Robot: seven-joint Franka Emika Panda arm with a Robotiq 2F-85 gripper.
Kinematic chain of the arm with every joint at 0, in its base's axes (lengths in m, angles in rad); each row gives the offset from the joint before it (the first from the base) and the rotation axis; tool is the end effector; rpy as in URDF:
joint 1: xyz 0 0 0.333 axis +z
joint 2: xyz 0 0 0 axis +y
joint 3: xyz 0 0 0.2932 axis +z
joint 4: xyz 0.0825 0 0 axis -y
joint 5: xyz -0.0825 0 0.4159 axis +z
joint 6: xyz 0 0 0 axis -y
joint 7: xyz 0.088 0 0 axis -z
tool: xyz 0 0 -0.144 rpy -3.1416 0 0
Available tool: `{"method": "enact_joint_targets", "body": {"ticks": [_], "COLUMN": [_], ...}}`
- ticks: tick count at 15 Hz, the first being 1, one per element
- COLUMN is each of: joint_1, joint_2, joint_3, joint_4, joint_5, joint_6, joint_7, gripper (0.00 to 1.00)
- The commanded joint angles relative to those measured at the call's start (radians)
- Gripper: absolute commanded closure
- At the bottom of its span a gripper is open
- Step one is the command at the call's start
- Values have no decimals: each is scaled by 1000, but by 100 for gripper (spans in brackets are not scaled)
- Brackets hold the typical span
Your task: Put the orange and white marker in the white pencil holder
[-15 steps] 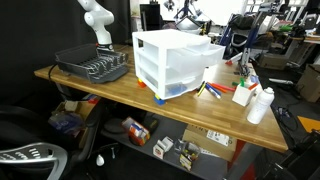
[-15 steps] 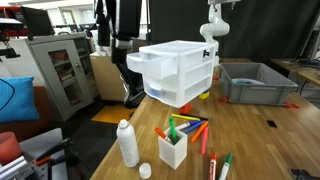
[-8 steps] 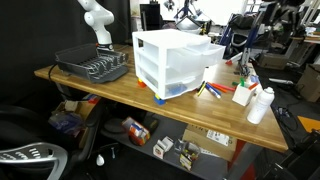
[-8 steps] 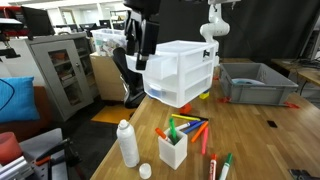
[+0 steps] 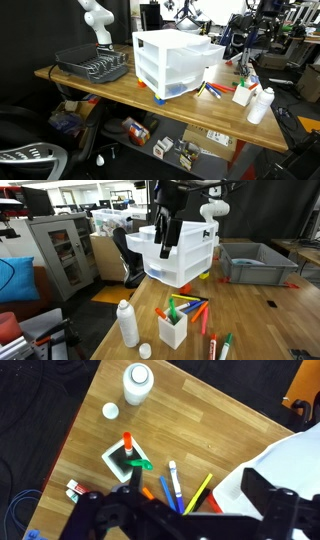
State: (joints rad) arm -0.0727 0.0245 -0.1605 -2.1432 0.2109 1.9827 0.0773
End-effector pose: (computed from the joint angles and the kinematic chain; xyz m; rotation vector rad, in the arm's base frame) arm 0.5312 -0.1055 0.3027 -2.8740 0.6027 0.2496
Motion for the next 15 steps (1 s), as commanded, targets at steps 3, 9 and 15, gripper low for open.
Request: {"method": "enact_joint_targets", "body": {"ticks": [3,9,15], "joint_1": [-17,-11,-12], "joint_2": [-8,113,317], "joint_3": [16,22,8], "joint_4": [-1,113,267], "joint_5": [-1,-14,-12], "joint_6": [-3,40,110], "joint_7": [0,112,279], "gripper": [0,0,0]}}
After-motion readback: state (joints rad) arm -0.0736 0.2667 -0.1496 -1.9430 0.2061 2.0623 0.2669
